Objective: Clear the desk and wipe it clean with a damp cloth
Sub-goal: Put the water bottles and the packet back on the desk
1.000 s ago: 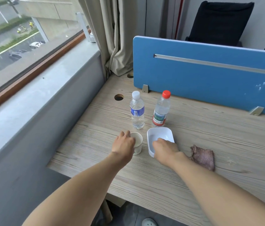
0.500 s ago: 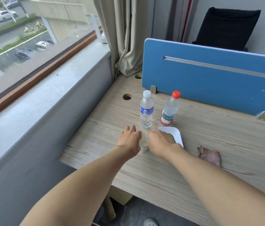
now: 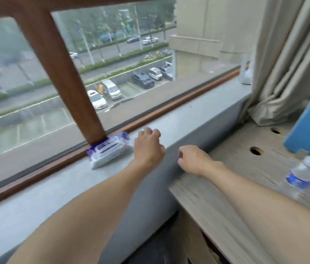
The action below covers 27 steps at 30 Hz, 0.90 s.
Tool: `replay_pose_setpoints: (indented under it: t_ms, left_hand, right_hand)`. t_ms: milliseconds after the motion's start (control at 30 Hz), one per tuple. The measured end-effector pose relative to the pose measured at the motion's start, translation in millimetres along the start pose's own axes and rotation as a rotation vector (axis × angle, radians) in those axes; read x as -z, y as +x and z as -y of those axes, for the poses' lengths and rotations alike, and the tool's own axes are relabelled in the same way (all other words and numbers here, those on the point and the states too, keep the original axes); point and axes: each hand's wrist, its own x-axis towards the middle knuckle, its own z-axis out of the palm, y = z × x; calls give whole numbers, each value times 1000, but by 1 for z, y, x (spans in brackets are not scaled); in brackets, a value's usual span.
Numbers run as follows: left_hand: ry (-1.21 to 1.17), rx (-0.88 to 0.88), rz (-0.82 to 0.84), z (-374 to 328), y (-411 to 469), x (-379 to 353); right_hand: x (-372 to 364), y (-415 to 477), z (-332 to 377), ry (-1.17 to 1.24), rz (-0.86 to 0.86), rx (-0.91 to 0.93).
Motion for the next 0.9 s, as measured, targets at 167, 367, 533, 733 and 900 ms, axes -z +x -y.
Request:
replay_pose_setpoints:
  t_ms: [167, 367, 533, 733, 900]
  left_hand:
    - [72, 312, 17, 124, 0, 30]
    - [124, 397, 286, 186, -13, 21]
    - [242, 248, 95, 170, -15, 5]
    - [-68, 171, 5, 131, -12, -4]
    - [-486, 184, -24, 49, -12, 5]
  right_hand:
    - [-25, 31, 84, 108, 104, 133]
    - [-49, 39, 110, 88, 153, 152]
    - [-52, 38, 88, 123, 138, 63]
    - [-51, 35, 62, 356, 79, -100]
    - [-41, 21, 52, 1051, 38, -247]
